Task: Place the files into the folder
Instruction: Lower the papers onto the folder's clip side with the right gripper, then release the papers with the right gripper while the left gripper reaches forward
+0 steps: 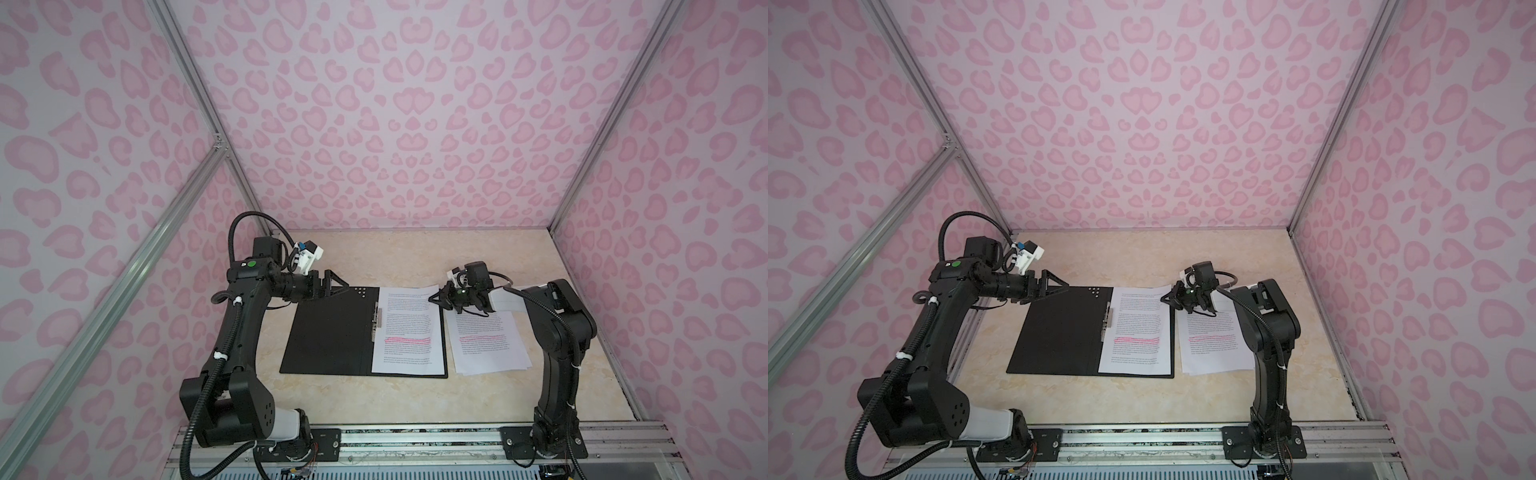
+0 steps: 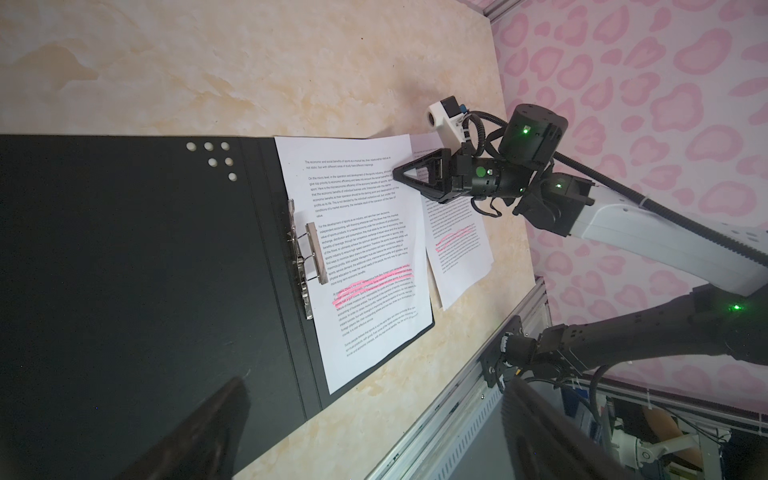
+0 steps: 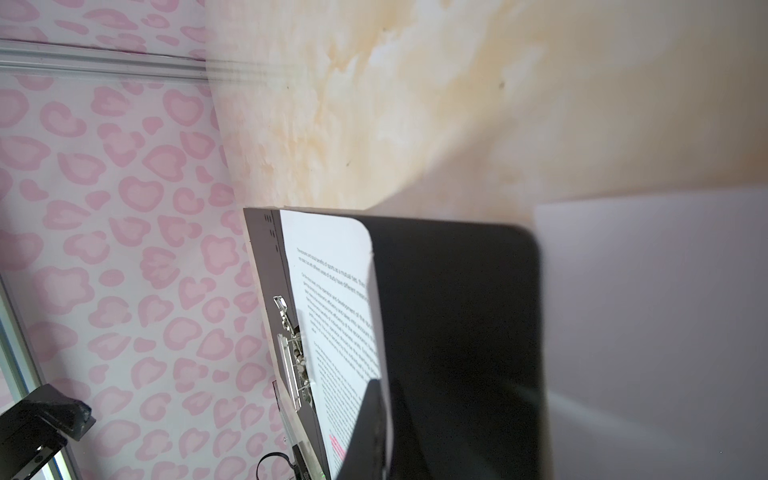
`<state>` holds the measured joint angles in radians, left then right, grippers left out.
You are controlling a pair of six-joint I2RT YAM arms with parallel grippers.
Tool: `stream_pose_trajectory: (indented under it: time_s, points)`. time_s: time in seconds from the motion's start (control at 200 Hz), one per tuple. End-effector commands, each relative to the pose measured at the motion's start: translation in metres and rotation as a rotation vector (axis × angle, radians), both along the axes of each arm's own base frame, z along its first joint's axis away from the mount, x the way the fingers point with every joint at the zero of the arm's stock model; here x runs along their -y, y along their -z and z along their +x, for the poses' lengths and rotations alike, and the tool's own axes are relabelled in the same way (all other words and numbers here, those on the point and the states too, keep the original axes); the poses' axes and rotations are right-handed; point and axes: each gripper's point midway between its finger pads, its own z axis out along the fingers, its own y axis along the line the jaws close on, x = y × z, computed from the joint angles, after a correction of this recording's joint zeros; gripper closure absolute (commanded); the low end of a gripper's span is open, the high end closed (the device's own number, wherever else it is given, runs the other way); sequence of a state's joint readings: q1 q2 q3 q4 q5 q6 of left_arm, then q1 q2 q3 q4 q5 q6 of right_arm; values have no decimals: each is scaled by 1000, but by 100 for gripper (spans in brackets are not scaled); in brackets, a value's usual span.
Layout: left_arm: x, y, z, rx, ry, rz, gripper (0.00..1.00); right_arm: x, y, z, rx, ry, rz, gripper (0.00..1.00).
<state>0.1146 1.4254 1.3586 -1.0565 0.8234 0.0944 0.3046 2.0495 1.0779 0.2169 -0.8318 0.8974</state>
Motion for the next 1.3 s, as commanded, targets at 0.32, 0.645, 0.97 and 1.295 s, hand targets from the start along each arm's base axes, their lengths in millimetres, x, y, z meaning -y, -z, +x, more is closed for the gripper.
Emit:
stream_pose_trajectory:
  time_s: [0.32,0.645,0.97,1.295]
  points:
    - [4,-1,0,4,18,-28,2,6,9,-6,-13,-46,-91,69]
    - [5,-2,-1,3,22,-38,2,16,7,-20,-24,-96,-226,56]
    - [5,-5,-3,7,27,-34,2,35,-3,-31,-41,-141,-414,47]
    - [2,-15,-7,65,34,20,2,76,-54,-37,95,-71,-623,46]
